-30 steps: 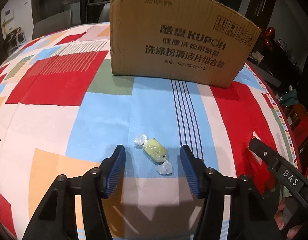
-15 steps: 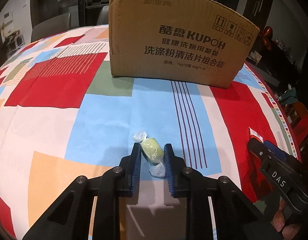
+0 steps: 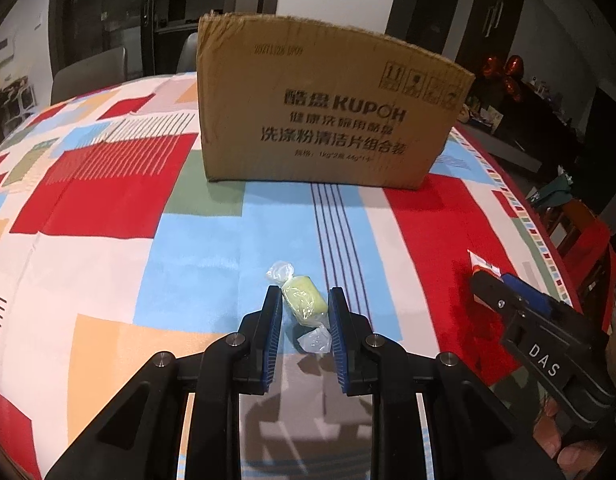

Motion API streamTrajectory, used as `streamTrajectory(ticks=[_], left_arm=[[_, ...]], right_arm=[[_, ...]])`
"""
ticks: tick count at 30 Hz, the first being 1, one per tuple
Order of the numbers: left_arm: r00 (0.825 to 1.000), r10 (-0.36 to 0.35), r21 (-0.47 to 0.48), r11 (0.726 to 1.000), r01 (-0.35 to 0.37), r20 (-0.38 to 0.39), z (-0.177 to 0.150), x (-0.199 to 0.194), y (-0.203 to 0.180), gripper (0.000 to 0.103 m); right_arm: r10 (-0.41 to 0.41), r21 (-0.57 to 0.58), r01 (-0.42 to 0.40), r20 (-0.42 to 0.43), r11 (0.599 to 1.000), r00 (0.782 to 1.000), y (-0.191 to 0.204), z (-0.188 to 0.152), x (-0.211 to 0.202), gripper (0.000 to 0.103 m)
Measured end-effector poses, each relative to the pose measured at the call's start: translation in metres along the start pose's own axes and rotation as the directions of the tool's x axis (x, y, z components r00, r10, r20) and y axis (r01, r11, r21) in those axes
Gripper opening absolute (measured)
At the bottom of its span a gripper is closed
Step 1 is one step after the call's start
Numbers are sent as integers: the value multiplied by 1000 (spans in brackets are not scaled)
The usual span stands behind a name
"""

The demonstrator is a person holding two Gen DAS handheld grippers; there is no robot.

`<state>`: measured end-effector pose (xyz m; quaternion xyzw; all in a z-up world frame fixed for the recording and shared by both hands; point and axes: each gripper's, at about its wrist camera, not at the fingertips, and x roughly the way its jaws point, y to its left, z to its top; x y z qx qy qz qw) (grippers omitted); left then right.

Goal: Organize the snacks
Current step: 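Grasp the green wrapped candy with the left tool while the right tool grasps the clear bread bag, then carry the green candy and bread bag into the box and open both tools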

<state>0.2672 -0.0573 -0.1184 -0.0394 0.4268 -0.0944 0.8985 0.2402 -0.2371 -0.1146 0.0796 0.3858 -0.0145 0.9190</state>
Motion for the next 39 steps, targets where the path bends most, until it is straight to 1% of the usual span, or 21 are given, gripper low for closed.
streamTrajectory(ticks=[9,18,26,33,37,39], left_arm=[[997,-20,33,999,18,70,15,-32,-6,24],[988,-40,58,998,32,149,42,-63,-11,24],[977,-40,74,997,25,209,68,-78,-10,24],[963,-32,116,993,1,266,90,-92,-13,24],[959,-29,138,990,-11,280,104,-96,-15,24],[959,-37,146,989,-4,280,112,-98,-15,24]], right_arm=[[56,-21,-54,77,998,996,6,16,-27,39],[115,-45,-109,143,993,983,14,39,-51,39],[150,-67,-139,210,988,966,20,65,-67,39],[190,-85,-174,258,981,947,26,92,-76,39],[211,-111,-187,273,976,939,32,108,-80,39],[220,-126,-191,280,973,935,34,116,-81,39]])
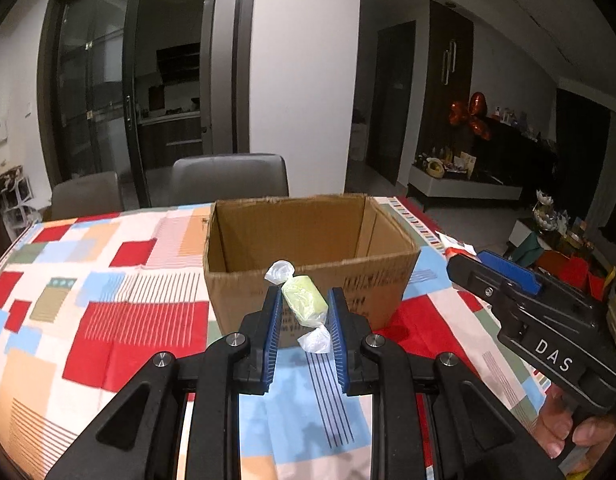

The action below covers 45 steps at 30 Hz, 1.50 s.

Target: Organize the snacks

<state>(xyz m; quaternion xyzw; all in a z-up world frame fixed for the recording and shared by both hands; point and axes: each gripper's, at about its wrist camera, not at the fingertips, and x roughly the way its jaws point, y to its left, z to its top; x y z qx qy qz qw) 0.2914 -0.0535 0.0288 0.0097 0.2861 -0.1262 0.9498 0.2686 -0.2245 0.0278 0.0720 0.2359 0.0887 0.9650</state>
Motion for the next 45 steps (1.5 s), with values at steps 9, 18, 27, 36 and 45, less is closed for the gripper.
streamTrajectory(ticks=[9,18,27,36,45], left_arm=[[1000,0,50,999,1,-11,43,15,6,24],[995,-19,64,998,25,-94,75,47,16,24],[984,-33,42,998,41,-175,98,84,20,24],[984,0,5,1000,1,-176,111,99,31,57],[977,82,11,997,-81,-196,96,75,33,75]], right_arm=[[35,-52,-36,-18,998,999,7,41,25,39],[50,-72,-56,-83,996,995,5,75,57,40],[47,-67,-60,-180,996,982,-3,96,93,40],[-3,-20,-2,-261,1000,965,-15,102,121,53],[-15,-33,5,-331,999,944,-11,90,112,64]])
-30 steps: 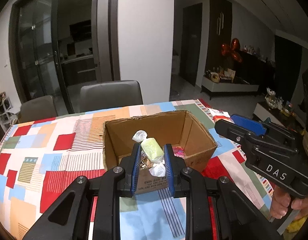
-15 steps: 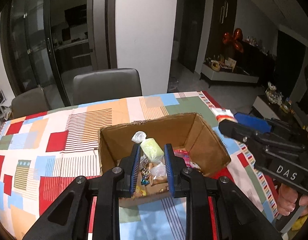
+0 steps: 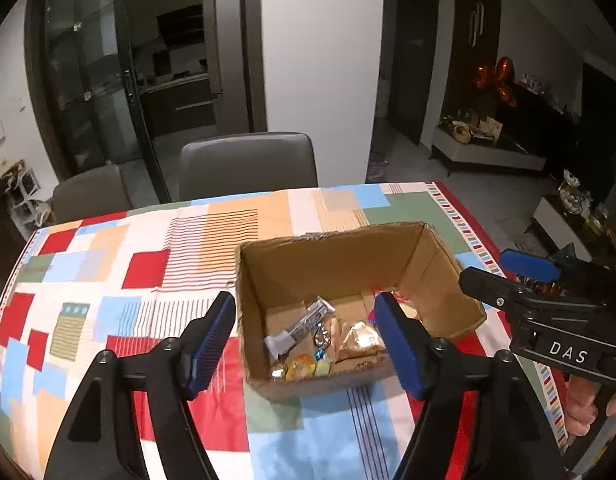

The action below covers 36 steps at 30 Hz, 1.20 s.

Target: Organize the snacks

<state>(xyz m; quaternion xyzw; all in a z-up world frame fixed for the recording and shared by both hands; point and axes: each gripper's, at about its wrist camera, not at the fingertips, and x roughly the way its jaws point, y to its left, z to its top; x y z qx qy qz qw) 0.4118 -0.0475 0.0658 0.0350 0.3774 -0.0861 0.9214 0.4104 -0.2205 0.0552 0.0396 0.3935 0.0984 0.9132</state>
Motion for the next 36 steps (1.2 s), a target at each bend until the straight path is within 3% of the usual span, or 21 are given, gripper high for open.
streamTrajectory(ticks=[9,17,22,26,36], left_arm=[[999,53,-3,999,-53,1,-22,-36,-4,89],[993,95,13,995,-97,76,-51,-81,-14,99],[982,133,29,990,-138,132,-72,-108,-23,102],[975,143,23,988,-150,172,-93,-130,-27,103],[962,169,-3,985,-173,214,-139,-162,-35,103]], right_arm=[[-14,-13,14,-17,1000,1000,8,-21,-35,70],[-19,-24,19,11,1000,1000,14,-49,-76,74],[-22,-27,23,42,999,999,17,-71,-101,74],[-47,-27,50,95,998,994,17,-95,-121,80],[-103,-37,112,182,993,978,19,-148,-157,83]])
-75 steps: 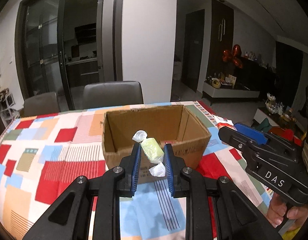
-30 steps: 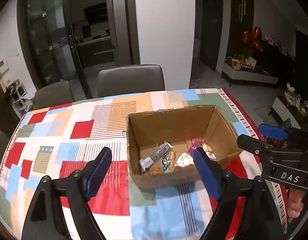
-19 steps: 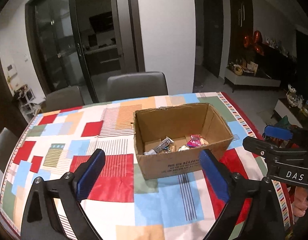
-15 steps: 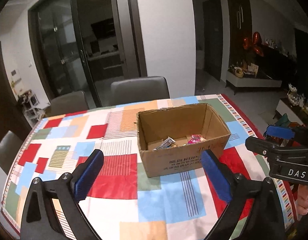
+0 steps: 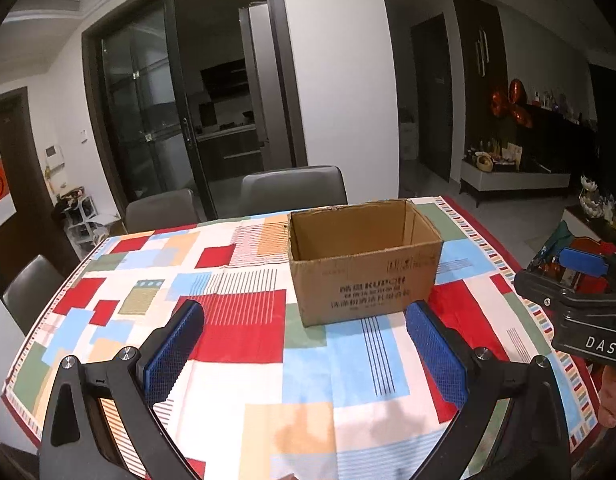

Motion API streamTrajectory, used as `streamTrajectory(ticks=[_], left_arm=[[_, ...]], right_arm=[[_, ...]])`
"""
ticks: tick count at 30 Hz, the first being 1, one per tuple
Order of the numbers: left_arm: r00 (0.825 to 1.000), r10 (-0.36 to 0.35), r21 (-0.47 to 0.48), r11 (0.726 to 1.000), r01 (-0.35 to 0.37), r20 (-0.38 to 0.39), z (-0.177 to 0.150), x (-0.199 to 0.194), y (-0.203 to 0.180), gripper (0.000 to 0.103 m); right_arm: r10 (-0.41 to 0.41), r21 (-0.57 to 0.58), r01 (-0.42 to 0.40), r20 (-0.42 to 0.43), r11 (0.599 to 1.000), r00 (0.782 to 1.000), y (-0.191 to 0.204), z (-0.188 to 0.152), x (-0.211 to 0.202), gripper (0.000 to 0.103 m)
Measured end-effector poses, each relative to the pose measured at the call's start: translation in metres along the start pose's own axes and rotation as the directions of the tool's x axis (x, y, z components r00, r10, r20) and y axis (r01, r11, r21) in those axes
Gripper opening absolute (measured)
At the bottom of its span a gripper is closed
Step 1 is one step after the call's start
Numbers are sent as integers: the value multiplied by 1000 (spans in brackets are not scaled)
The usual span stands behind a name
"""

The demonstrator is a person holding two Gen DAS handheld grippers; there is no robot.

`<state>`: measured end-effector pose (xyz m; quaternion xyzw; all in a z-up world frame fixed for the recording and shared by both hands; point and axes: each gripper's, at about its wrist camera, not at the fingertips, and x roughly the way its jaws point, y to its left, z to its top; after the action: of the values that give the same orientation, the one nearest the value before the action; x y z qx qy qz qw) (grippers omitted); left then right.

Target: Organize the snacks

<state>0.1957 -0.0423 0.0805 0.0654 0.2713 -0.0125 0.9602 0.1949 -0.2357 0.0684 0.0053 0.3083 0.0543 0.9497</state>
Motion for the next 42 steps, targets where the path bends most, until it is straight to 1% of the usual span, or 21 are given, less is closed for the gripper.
streamTrajectory(ticks=[6,11,17,24,31,42], left_arm=[[999,-24,-46,999,25,22,-20,-21,5,103],[999,-32,-47,998,34,33,-31,-34,3,103],[998,-41,-41,998,43,47,-37,-44,-1,103],[997,-53,-38,998,55,62,-43,-55,-4,103],[996,-41,-41,998,45,82,-49,-65,-5,103],[995,-54,-45,997,58,84,-53,-73,-7,103]], right_arm=[[-23,-1,23,51,1000,998,4,-23,-23,83],[-27,6,27,74,1000,997,4,-36,-37,83],[-23,22,22,78,1000,997,2,-48,-47,83],[-22,32,19,91,999,996,-1,-55,-57,83],[-21,37,18,91,999,996,0,-59,-60,83],[-18,33,15,104,999,994,4,-65,-68,83]])
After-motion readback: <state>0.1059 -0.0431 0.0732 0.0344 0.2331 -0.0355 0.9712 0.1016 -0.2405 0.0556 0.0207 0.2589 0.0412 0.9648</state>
